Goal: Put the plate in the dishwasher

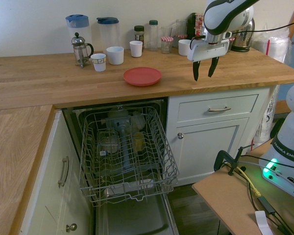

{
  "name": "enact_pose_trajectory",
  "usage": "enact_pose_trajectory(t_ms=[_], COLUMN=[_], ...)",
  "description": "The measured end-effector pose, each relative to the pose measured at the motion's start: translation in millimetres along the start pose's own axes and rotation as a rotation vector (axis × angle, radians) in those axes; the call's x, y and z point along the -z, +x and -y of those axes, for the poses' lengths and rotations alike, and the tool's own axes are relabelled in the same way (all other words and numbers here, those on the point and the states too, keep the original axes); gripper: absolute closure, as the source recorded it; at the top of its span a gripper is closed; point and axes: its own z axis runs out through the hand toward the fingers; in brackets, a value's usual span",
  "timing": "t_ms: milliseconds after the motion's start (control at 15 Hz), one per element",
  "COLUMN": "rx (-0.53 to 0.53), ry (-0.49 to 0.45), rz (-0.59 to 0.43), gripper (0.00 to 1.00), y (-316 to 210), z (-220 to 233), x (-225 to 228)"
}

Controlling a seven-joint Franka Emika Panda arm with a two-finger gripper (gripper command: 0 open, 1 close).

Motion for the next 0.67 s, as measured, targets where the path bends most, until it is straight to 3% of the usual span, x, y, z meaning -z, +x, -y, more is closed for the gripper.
enact_pose_trajectory(t_ms=[400, 667], rx=[-0.059, -0.117], ry=[0.081, 0.164], rz=[0.012, 0.051], gripper=[0.0, 0.0], y=[2.9, 5.7], z=[10.5, 47.0], x=[12.1, 30.5])
